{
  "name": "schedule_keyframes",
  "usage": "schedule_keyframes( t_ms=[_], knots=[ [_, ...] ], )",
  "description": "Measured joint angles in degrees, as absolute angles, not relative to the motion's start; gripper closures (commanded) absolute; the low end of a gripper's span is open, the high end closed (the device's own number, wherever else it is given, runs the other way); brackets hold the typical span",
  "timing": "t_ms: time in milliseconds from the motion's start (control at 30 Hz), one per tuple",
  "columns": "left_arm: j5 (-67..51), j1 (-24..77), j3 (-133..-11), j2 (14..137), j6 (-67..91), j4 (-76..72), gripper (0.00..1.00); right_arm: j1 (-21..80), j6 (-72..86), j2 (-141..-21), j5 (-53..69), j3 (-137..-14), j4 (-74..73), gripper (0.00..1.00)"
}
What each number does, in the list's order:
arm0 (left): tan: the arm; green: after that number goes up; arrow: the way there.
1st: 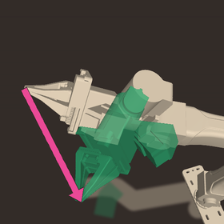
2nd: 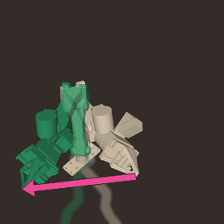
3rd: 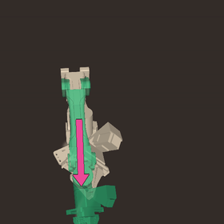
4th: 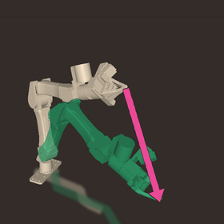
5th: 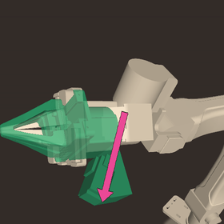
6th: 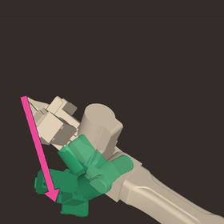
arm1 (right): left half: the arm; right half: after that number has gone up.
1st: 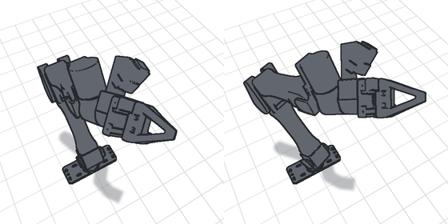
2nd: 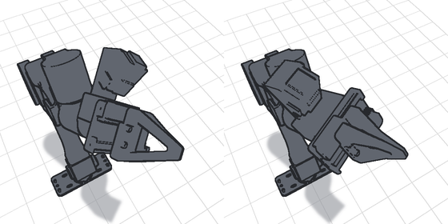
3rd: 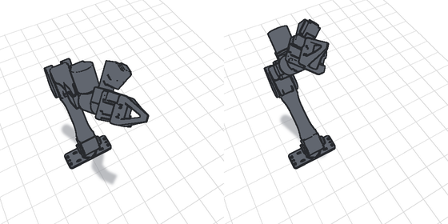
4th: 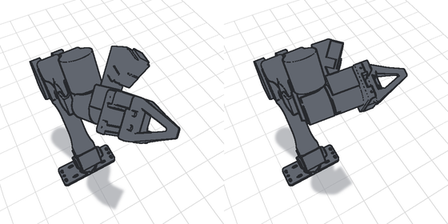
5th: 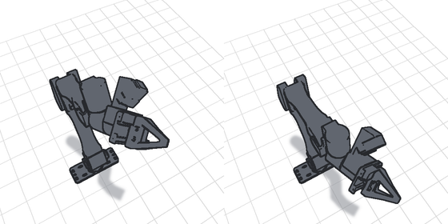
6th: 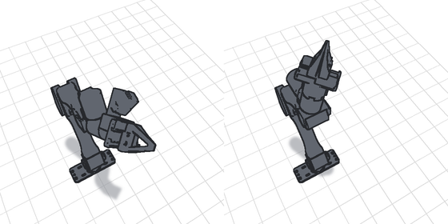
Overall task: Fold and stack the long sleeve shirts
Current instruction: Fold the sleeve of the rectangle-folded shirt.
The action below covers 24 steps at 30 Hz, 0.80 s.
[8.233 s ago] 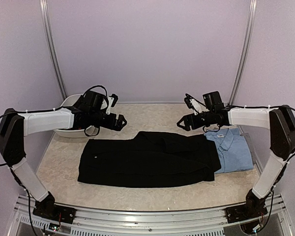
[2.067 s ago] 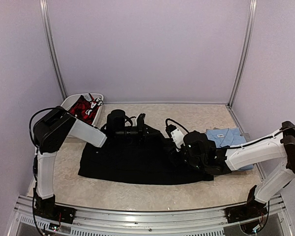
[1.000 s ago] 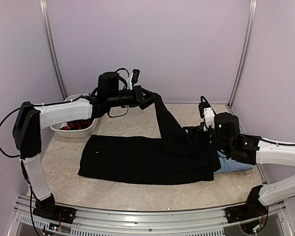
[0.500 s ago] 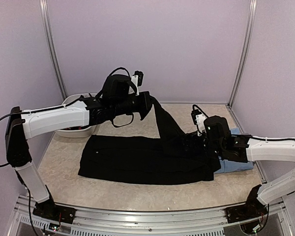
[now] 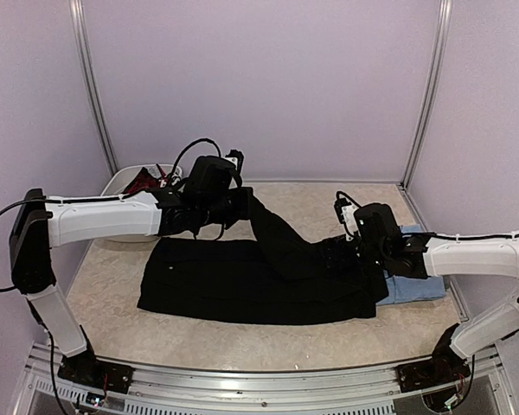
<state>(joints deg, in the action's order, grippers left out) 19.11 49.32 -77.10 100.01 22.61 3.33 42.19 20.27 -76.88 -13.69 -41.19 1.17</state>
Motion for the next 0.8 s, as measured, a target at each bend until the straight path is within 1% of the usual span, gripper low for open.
schedule_keyframes(
  t_ms=[367, 800],
  knots=[
    [24.47, 49.34, -69.25, 97.62, 22.00, 4.32, 1.00, 41.30, 20.25, -80.16, -11.57, -42.50, -0.78, 0.13],
    [25.98, 49.58, -63.20, 94.32, 21.96, 3.53, 0.99, 40.05, 19.70, -81.80, -11.05, -43.59, -1.32, 0.13]
  ],
)
